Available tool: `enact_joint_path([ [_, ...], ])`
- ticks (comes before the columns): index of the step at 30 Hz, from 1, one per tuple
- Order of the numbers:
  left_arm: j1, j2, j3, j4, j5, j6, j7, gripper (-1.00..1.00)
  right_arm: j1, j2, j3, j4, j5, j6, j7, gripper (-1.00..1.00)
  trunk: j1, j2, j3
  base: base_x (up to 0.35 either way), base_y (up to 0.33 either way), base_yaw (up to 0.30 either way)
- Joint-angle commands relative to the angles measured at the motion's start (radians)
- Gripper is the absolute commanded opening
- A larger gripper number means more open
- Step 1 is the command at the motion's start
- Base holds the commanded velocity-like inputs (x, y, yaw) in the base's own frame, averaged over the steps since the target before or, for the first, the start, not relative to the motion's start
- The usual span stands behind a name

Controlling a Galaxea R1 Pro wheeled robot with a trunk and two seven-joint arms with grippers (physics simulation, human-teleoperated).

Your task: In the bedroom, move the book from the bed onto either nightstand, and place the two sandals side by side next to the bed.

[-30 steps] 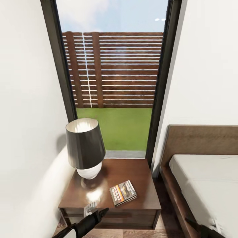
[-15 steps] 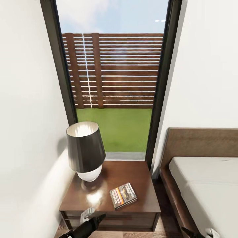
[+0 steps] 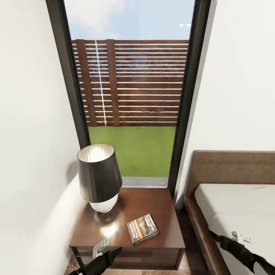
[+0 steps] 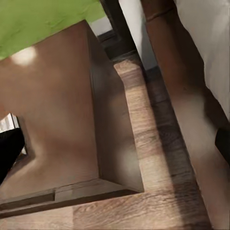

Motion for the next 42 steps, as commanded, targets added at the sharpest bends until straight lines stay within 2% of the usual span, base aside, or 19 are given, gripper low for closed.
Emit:
enact_joint_path([
  [1, -0.001, 0.000, -0.008, 0.001, 0.008, -0.003, -0.003, 1.00, 0.000, -0.001, 0.006, -0.005, -0.008, -0.001, 0.000, 1.00, -0.004, 0.007, 0.002, 0.000, 0.000, 0.000],
  [9, -0.001, 0.000, -0.009, 0.001, 0.008, -0.005, -0.003, 1.00, 0.003, 0.000, 0.007, -0.022, 0.011, -0.001, -0.006, 1.00, -0.035, 0.063, 0.027, 0.000, 0.000, 0.000],
  [11, -0.001, 0.000, -0.009, 0.001, 0.007, -0.006, -0.002, 1.00, 0.017, 0.000, 0.008, -0.022, 0.053, 0.000, -0.006, 1.00, -0.042, 0.077, 0.034, 0.000, 0.000, 0.000],
  [13, -0.001, 0.000, -0.009, 0.001, 0.007, -0.006, -0.002, 1.00, 0.042, 0.008, 0.009, -0.021, 0.111, 0.003, -0.006, 1.00, -0.050, 0.091, 0.040, 0.000, 0.000, 0.000],
  [16, -0.001, 0.000, -0.009, 0.001, 0.007, -0.007, -0.001, 1.00, 0.063, 0.021, 0.009, -0.019, 0.170, 0.005, -0.006, 1.00, -0.062, 0.112, 0.049, 0.000, 0.000, 0.000],
  [17, -0.001, 0.000, -0.009, 0.001, 0.007, -0.006, -0.001, 1.00, 0.065, 0.027, 0.009, -0.016, 0.177, 0.005, -0.007, 1.00, -0.065, 0.119, 0.052, 0.000, 0.000, 0.000],
  [19, -0.001, 0.000, -0.009, 0.001, 0.007, -0.007, -0.001, 1.00, 0.070, 0.055, 0.009, 0.018, 0.203, 0.003, -0.007, 1.00, -0.073, 0.133, 0.059, 0.000, 0.000, 0.000],
  [21, -0.001, 0.000, -0.009, 0.001, 0.007, -0.007, -0.001, 1.00, 0.072, 0.070, 0.009, 0.056, 0.235, 0.001, -0.008, 1.00, -0.081, 0.147, 0.065, 0.000, 0.000, 0.000],
  [23, -0.001, 0.000, -0.009, 0.002, 0.007, -0.007, -0.001, 1.00, 0.073, 0.075, 0.009, 0.080, 0.266, 0.000, -0.009, 1.00, -0.088, 0.161, 0.071, 0.000, 0.000, 0.000],
  [24, -0.001, -0.001, -0.009, 0.002, 0.007, -0.007, -0.001, 1.00, 0.073, 0.079, 0.009, 0.103, 0.299, 0.000, -0.008, 1.00, -0.092, 0.168, 0.074, 0.000, 0.000, 0.000],
  [27, -0.001, -0.001, -0.009, 0.003, 0.006, -0.007, -0.001, 1.00, 0.074, 0.083, 0.009, 0.149, 0.361, 0.002, -0.010, 1.00, -0.104, 0.189, 0.084, 0.000, 0.000, 0.000],
  [32, 0.000, -0.002, -0.009, 0.003, 0.007, -0.007, -0.001, 1.00, 0.074, 0.086, 0.008, 0.190, 0.390, 0.008, -0.011, 1.00, -0.123, 0.224, 0.099, 0.000, 0.000, 0.000],
  [40, 0.004, -0.001, -0.009, 0.003, 0.008, -0.007, -0.001, 1.00, 0.074, 0.094, 0.007, 0.199, 0.394, 0.008, -0.010, 1.00, -0.154, 0.280, 0.124, 0.000, 0.000, 0.000],
  [42, 0.025, 0.000, -0.009, 0.003, 0.008, -0.019, 0.014, 1.00, 0.074, 0.125, 0.007, 0.237, 0.402, 0.003, -0.012, 1.00, -0.161, 0.294, 0.131, 0.000, 0.000, 0.000],
])
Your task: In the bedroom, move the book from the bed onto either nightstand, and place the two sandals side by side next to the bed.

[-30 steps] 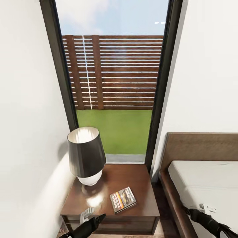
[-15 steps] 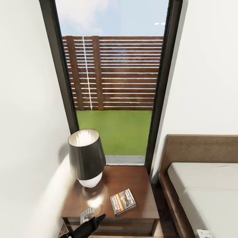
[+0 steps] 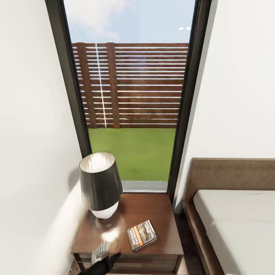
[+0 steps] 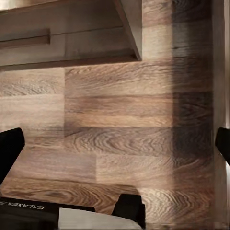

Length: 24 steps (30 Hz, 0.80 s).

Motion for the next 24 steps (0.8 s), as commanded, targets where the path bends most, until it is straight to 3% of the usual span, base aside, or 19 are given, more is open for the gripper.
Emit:
enact_joint_path([
  [1, 0.009, 0.000, -0.007, 0.001, 0.007, -0.016, 0.016, 1.00, -0.001, 0.020, 0.005, 0.028, -0.003, -0.003, 0.002, 1.00, -0.004, 0.007, 0.002, 0.000, 0.000, 0.000],
  [2, 0.018, 0.000, -0.007, 0.001, 0.007, -0.028, 0.042, 1.00, -0.001, 0.034, 0.005, 0.051, 0.002, -0.004, 0.001, 1.00, -0.008, 0.014, 0.005, 0.000, 0.000, 0.000],
  [3, 0.055, 0.000, -0.008, 0.001, 0.006, -0.056, 0.143, 1.00, -0.001, 0.056, 0.005, 0.091, 0.013, -0.005, 0.001, 1.00, -0.012, 0.021, 0.009, 0.000, 0.000, 0.000],
  [6, 0.113, 0.000, -0.008, 0.001, 0.004, -0.068, 0.193, 1.00, -0.001, 0.061, 0.005, 0.103, 0.014, -0.006, 0.000, 1.00, -0.023, 0.042, 0.018, 0.000, 0.000, 0.000],
  [9, 0.204, 0.000, -0.008, 0.001, -0.117, -0.084, 0.388, 1.00, -0.001, 0.063, 0.005, 0.186, 0.014, -0.006, -0.001, 1.00, -0.035, 0.063, 0.027, 0.000, 0.000, 0.000],
  [10, 0.246, 0.000, -0.007, 0.001, -0.175, -0.108, 0.447, 1.00, -0.001, 0.063, 0.004, 0.218, 0.014, -0.005, -0.001, 1.00, -0.039, 0.070, 0.031, 0.000, 0.000, 0.000],
  [15, 0.288, 0.001, -0.007, 0.001, -0.202, -0.121, 0.474, 1.00, -0.001, 0.063, 0.004, 0.233, 0.013, -0.003, -0.001, 1.00, -0.058, 0.105, 0.046, 0.000, 0.000, 0.000],
  [24, 0.312, 0.008, -0.007, 0.001, -0.207, -0.124, 0.478, 1.00, -0.001, 0.062, 0.003, 0.235, 0.013, 0.004, -0.001, 1.00, -0.088, 0.161, 0.071, 0.000, 0.000, 0.000],
])
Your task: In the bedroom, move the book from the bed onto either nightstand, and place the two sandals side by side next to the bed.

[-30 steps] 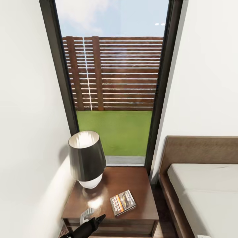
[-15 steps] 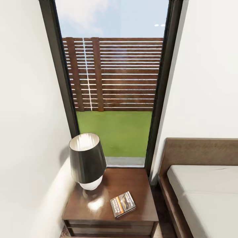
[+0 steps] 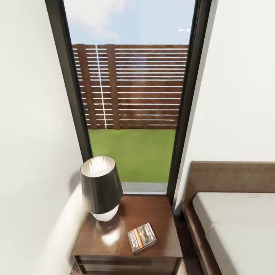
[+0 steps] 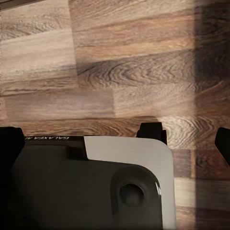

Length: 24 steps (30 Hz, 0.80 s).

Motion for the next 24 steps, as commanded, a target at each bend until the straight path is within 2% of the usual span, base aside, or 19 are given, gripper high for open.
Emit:
enact_joint_path([
  [1, -0.001, 0.003, -0.008, 0.002, 0.011, -0.004, -0.004, 1.00, -0.002, 0.000, 0.006, 0.003, -0.010, 0.000, 0.005, 1.00, 0.000, -0.001, -0.001, 0.000, 0.000, 0.000],
  [7, 0.000, 0.018, -0.007, 0.001, 0.011, -0.008, -0.004, 1.00, -0.002, 0.000, 0.007, 0.002, -0.011, 0.000, 0.005, 1.00, 0.000, -0.001, -0.001, 0.000, 0.000, 0.000],
  [24, 0.000, 0.020, -0.006, 0.001, 0.010, -0.008, -0.005, 1.00, -0.002, 0.022, 0.006, 0.002, -0.012, 0.000, 0.005, 1.00, 0.000, -0.001, -0.001, 0.000, 0.000, 0.000],
])
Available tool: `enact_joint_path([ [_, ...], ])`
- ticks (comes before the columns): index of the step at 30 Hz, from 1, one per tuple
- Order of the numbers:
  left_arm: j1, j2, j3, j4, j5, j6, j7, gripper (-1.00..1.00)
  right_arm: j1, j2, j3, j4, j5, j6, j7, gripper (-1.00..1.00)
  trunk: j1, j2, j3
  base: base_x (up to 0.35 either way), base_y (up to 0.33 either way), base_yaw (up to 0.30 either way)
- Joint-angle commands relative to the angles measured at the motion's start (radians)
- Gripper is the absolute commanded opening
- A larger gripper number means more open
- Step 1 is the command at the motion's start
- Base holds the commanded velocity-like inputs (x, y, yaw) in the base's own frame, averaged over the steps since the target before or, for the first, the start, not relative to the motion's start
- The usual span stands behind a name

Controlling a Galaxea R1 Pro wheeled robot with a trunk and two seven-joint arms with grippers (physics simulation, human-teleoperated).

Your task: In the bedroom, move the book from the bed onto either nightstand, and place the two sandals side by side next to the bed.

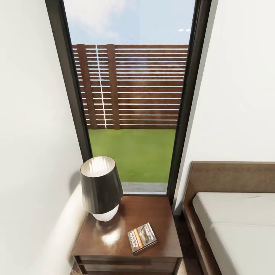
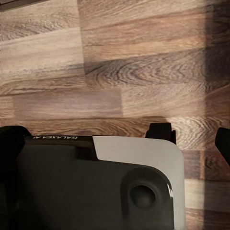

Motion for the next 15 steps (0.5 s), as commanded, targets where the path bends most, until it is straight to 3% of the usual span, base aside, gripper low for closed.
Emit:
enact_joint_path([
  [1, -0.001, 0.000, -0.008, 0.001, 0.011, -0.003, -0.005, 1.00, -0.002, 0.000, 0.006, 0.003, -0.010, 0.000, 0.005, 1.00, 0.000, -0.001, -0.001, 0.000, 0.000, 0.000],
  [15, -0.001, 0.000, -0.009, 0.001, 0.012, -0.002, -0.005, 1.00, -0.002, 0.000, 0.006, 0.003, -0.010, 0.000, 0.005, 1.00, 0.000, -0.001, -0.001, 0.000, 0.000, 0.000],
])
